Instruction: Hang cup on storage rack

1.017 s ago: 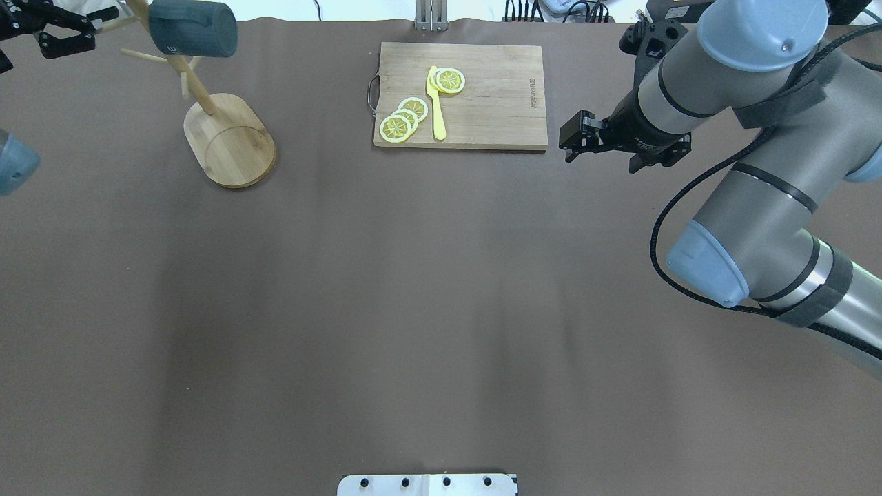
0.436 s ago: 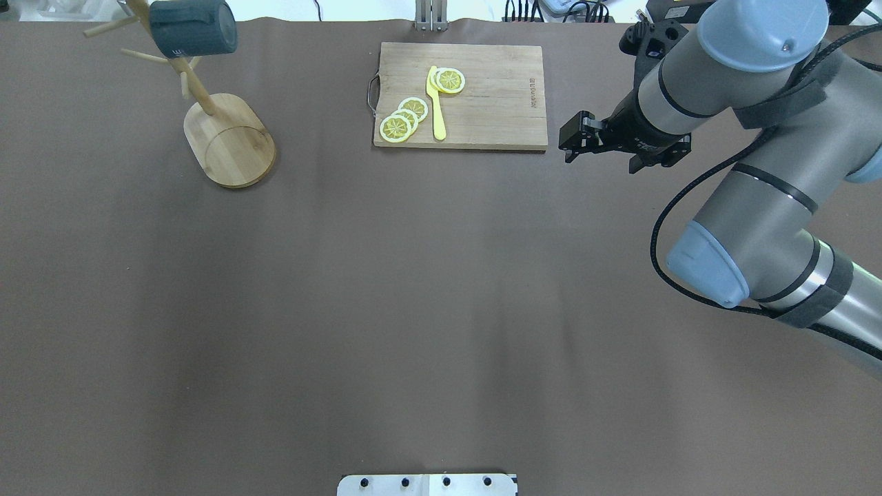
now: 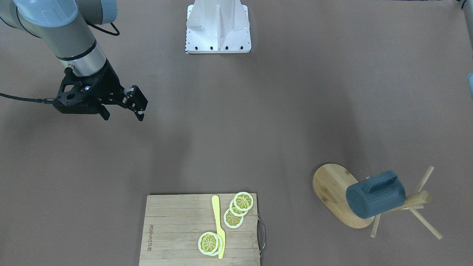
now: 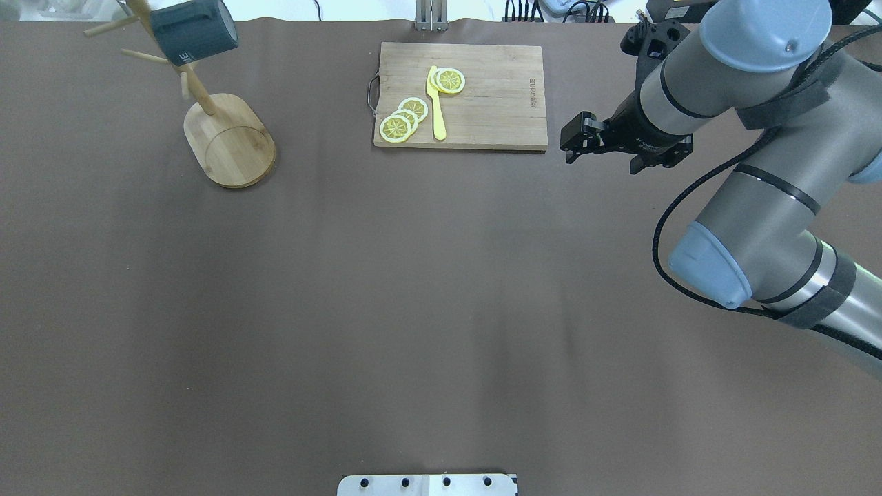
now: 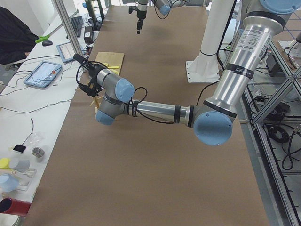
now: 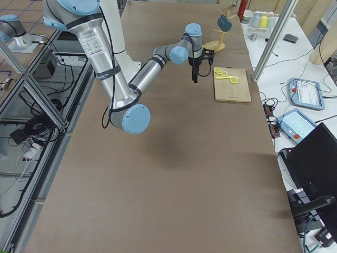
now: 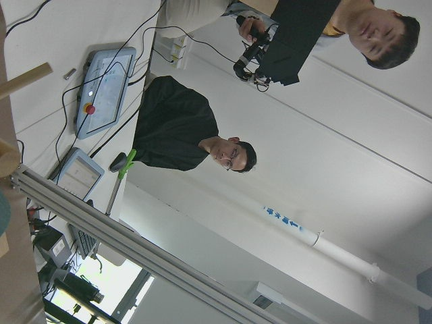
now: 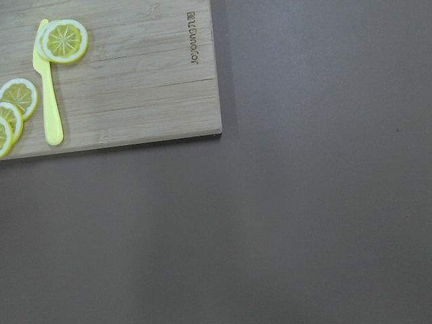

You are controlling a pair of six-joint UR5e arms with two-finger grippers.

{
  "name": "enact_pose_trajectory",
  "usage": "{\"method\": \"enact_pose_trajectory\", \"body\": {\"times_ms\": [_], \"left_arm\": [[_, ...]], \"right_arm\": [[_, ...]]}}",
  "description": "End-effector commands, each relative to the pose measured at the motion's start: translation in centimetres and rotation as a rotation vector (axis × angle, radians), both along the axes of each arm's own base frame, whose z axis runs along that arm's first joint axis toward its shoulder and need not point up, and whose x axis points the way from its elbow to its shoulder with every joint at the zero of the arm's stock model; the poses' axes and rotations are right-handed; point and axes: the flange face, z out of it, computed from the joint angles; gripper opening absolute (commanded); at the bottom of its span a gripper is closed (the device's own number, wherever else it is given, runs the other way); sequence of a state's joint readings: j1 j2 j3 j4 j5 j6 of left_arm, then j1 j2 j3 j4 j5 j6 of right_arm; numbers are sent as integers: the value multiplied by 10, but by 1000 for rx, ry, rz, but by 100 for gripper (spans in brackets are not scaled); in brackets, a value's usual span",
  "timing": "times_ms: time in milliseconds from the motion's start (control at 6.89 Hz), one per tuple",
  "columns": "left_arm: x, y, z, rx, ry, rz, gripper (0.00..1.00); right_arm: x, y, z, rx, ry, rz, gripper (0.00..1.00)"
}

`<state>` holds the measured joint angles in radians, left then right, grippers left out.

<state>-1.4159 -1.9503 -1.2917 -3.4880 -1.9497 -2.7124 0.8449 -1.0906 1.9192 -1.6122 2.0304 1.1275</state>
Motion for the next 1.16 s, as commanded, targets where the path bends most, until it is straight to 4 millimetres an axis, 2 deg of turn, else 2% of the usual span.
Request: {"method": "enact_pose_trajectory", "body": {"times_ms": [0, 145, 436, 726, 1017], "left_arm": [[-22, -7, -18, 73, -263, -154, 98], [-26, -10, -25, 76, -367, -194, 98], [-34, -11, -13, 133, -548, -273, 98], [-59, -13, 15, 92, -746, -329, 98], [-89, -10, 43, 71, -975, -365, 98]], "right_arm": [[3, -2, 3, -6, 2, 4, 100], [10, -6, 5, -14, 6, 15, 100], [19, -6, 13, -25, 12, 28, 100], [31, -7, 24, -38, 23, 45, 100], [52, -15, 38, -57, 39, 80, 100]]}}
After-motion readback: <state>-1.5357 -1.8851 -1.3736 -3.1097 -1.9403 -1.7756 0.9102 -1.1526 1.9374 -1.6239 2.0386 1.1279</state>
